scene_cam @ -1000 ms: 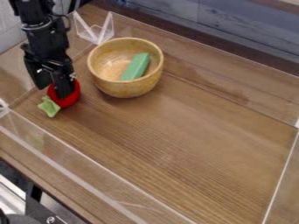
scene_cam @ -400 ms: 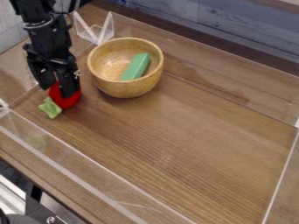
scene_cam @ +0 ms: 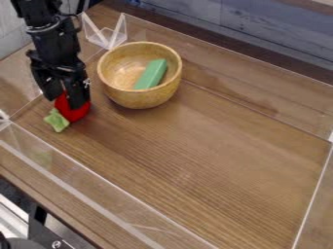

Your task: Move the red object to the right side of the table

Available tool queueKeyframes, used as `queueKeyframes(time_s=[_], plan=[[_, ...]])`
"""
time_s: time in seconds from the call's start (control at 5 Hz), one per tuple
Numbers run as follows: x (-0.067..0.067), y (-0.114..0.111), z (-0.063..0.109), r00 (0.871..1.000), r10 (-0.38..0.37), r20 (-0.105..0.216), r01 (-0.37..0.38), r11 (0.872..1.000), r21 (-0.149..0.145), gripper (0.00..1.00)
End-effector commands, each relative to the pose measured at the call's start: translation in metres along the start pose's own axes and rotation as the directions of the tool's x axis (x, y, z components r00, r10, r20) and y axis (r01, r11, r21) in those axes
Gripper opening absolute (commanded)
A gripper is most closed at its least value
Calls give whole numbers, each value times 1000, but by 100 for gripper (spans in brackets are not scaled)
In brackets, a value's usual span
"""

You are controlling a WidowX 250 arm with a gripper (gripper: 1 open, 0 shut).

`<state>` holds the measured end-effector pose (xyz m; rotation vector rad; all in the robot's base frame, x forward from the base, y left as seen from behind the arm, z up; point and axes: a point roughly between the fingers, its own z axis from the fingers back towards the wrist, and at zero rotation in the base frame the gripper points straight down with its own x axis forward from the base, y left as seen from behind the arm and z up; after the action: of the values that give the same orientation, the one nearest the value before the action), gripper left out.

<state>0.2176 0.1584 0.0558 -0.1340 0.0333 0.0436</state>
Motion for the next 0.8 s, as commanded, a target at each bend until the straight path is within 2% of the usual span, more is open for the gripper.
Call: queueKeyframes(time_s=[0.0, 0.6], plan=[[3, -2, 18, 999, -7, 50, 5, 999, 33, 100], [2, -5, 20, 999, 3, 42, -4, 1000, 20, 100]])
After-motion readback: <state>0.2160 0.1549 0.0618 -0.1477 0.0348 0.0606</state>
